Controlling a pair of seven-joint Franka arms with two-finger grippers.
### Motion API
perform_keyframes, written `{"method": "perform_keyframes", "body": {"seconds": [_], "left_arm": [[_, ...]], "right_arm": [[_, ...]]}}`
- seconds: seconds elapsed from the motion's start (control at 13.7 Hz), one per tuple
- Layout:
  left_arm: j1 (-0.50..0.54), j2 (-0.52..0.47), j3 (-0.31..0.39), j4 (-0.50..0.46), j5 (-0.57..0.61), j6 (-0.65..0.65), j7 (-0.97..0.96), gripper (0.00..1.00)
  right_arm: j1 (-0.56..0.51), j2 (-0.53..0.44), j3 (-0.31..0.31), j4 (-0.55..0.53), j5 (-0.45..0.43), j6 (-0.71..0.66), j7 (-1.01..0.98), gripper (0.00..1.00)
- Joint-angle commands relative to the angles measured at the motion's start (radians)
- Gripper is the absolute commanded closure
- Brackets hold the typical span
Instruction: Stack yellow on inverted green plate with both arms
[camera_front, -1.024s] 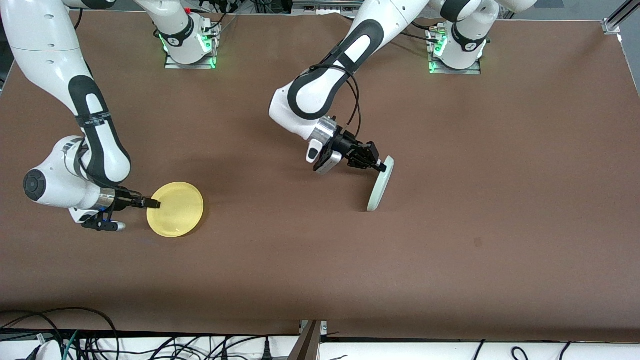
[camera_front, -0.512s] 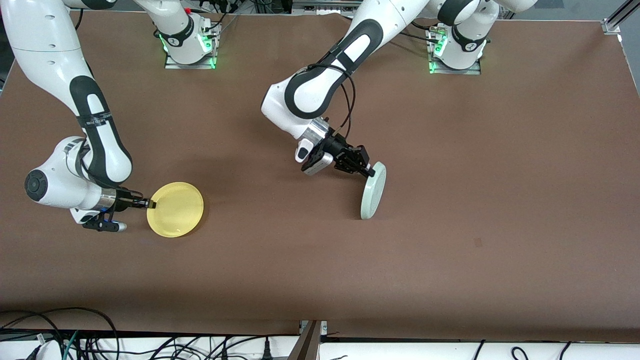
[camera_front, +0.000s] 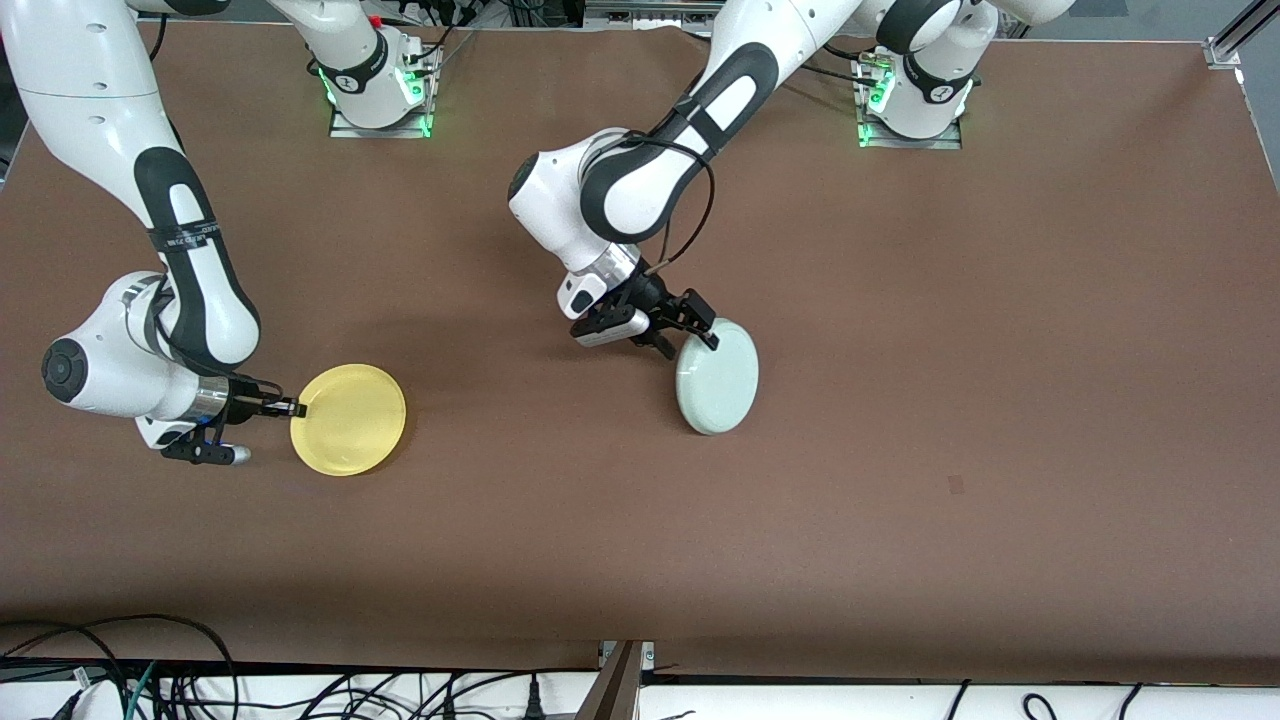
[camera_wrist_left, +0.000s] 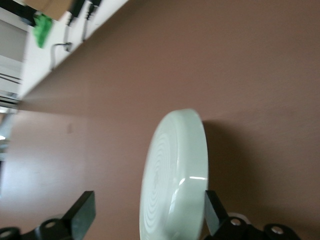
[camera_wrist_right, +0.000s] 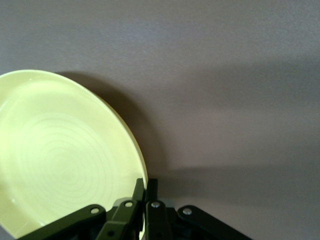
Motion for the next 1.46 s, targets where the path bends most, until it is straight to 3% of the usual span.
{"method": "perform_keyframes", "body": {"seconds": [0.0, 0.29, 0.44, 0.88, 1.1, 1.24, 1.39], "left_arm": [[0.043, 0.012, -0.007, 0.056, -0.141, 0.097, -0.058, 0.00], [0.127, -0.043, -0.009, 0.056, -0.385, 0.166, -0.047, 0.00], [0.210, -0.092, -0.012, 0.049, -0.426, 0.165, -0.024, 0.00], [0.486, -0.236, -0.013, 0.029, -0.582, 0.024, 0.397, 0.00], [0.561, -0.302, -0.001, 0.027, -0.607, -0.135, 0.563, 0.00], [0.644, -0.356, -0.005, 0.016, -0.618, -0.174, 0.705, 0.00], [0.721, -0.425, -0.007, -0.026, -0.621, -0.246, 0.862, 0.00]], "right_arm": [[-0.011, -0.012, -0.001, 0.082, 0.014, -0.142, -0.028, 1.00], [-0.014, -0.025, -0.015, 0.140, 0.014, -0.267, -0.030, 1.00], [-0.007, -0.046, -0.008, 0.140, 0.014, -0.290, -0.025, 1.00], [0.015, -0.063, 0.106, 0.139, 0.015, -0.298, -0.009, 1.00], [0.116, -0.054, 0.112, 0.136, 0.017, -0.235, 0.126, 1.00], [0.203, -0.039, 0.112, 0.136, 0.021, -0.175, 0.273, 1.00], [0.292, -0.023, 0.112, 0.136, 0.093, -0.117, 0.393, 1.00]]}}
